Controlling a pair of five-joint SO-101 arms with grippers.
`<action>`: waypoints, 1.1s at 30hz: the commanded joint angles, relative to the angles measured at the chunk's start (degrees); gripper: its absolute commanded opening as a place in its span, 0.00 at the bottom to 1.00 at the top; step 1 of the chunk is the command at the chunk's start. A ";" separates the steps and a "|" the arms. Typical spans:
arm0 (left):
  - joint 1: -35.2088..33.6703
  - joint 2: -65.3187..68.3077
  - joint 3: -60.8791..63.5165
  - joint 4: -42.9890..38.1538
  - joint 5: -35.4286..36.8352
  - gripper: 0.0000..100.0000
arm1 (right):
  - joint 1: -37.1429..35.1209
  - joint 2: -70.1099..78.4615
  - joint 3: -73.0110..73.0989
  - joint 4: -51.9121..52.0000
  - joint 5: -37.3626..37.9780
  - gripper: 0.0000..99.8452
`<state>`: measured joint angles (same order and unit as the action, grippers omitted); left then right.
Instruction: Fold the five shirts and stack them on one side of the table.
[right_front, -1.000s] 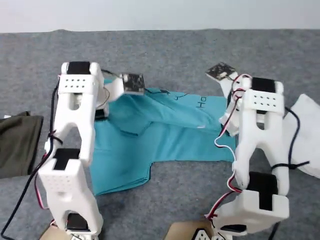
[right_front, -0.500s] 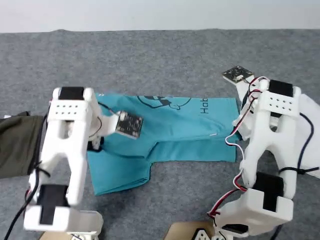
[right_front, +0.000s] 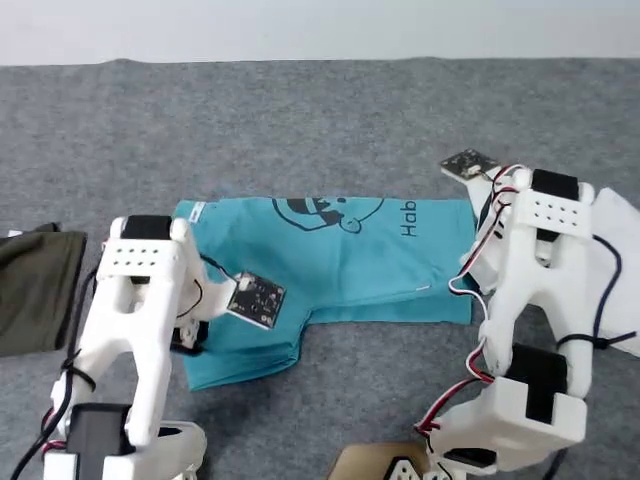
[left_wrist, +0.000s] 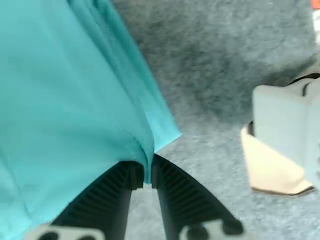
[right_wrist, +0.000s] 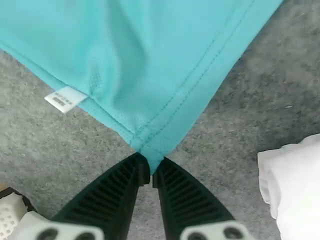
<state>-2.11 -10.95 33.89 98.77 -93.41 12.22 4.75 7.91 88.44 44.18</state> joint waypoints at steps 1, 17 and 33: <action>0.26 -2.29 1.19 1.85 -0.70 0.00 | 0.57 -3.74 0.26 0.22 0.53 0.01; -0.97 -2.02 4.62 -2.99 2.73 0.11 | 0.48 -3.65 0.79 0.13 0.53 0.01; -3.60 -2.37 4.18 -19.69 12.22 0.14 | 0.13 -4.00 3.96 0.66 4.40 0.06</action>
<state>-4.57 -11.21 38.64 82.33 -82.77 12.22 4.66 11.60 88.44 46.46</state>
